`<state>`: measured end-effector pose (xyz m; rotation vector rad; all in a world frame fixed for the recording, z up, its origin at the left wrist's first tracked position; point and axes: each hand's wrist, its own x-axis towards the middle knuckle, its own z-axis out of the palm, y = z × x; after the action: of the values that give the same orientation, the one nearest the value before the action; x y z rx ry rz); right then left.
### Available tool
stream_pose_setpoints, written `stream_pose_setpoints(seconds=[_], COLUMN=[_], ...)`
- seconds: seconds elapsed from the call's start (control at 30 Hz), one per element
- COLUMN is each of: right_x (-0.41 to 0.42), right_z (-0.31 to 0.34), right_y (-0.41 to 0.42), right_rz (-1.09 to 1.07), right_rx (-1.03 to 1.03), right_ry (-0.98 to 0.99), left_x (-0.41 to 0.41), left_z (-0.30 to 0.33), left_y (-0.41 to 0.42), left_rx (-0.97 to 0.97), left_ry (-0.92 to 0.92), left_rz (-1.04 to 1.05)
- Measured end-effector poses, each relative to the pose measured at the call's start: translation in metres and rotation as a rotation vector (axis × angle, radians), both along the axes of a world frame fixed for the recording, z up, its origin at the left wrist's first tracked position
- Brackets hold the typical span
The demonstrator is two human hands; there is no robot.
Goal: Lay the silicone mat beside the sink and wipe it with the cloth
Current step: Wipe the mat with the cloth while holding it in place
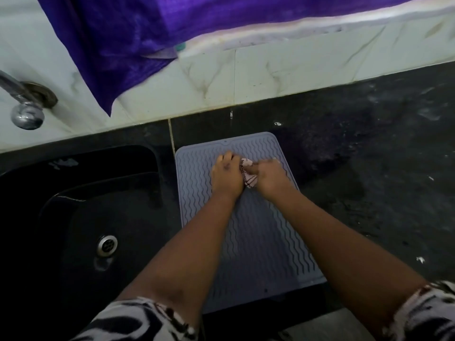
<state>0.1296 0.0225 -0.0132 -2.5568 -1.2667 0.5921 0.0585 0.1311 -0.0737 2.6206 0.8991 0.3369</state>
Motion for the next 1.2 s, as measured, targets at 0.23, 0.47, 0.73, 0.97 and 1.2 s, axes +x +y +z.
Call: stream_pose_setpoints(seconds=[0.23, 0.47, 0.73, 0.97, 1.2], right_x=[-0.056, -0.097, -0.071, -0.126, -0.156], right_z=[-0.015, 0.001, -0.020, -0.031, -0.022], right_y=[-0.073, -0.146, -0.084, -0.166, -0.218], right_rz=[0.100, 0.037, 0.092, 0.179, 0.222], right_rx=[-0.168, -0.098, -0.095, -0.241, -0.217], right_ry=[-0.232, 0.064, -0.166, -0.166, -0.126], left_x=[-0.007, -0.013, -0.056, -0.061, -0.058], left_z=[-0.007, 0.005, -0.005, -0.009, -0.005], left_y=[-0.007, -0.020, -0.063, -0.067, -0.071], left_rx=[0.021, -0.104, -0.056, -0.057, -0.069], left_ry=[0.088, 0.053, -0.036, 0.039, 0.095], left_rz=[-0.010, 0.030, 0.023, 0.025, 0.076])
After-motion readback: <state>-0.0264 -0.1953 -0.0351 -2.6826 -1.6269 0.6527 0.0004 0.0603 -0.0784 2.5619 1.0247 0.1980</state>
